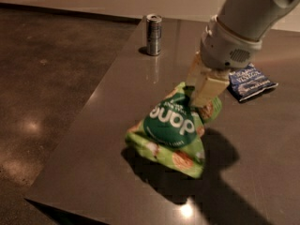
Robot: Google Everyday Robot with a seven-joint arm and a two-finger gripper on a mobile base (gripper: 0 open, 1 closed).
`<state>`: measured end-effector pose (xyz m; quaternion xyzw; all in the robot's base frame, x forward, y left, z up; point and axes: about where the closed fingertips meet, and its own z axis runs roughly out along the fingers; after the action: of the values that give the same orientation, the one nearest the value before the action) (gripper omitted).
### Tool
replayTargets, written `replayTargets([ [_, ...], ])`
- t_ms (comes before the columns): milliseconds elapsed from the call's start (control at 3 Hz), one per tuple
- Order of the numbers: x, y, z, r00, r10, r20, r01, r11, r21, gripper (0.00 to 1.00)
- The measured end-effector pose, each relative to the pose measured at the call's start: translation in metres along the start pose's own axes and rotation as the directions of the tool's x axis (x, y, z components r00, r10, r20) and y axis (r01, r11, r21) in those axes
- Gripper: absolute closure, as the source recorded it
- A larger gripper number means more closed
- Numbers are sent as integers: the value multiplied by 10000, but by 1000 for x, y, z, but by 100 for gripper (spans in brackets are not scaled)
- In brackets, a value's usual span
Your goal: Move green rice chip bag near redbull can
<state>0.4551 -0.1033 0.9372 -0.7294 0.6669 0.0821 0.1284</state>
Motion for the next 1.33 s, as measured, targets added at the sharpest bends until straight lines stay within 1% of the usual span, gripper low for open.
replayTargets([
  [333,-1,-39,-1,9886,1472,315,-1484,9880,416,100],
  [667,6,-84,7,9630,2669,370,-2693,9584,949,100],
  [1000,18,-125,19,9414,3348,408,-3370,9293,1509,100],
  [1333,27,-161,30,9302,3634,508,-3663,9115,1873,100],
])
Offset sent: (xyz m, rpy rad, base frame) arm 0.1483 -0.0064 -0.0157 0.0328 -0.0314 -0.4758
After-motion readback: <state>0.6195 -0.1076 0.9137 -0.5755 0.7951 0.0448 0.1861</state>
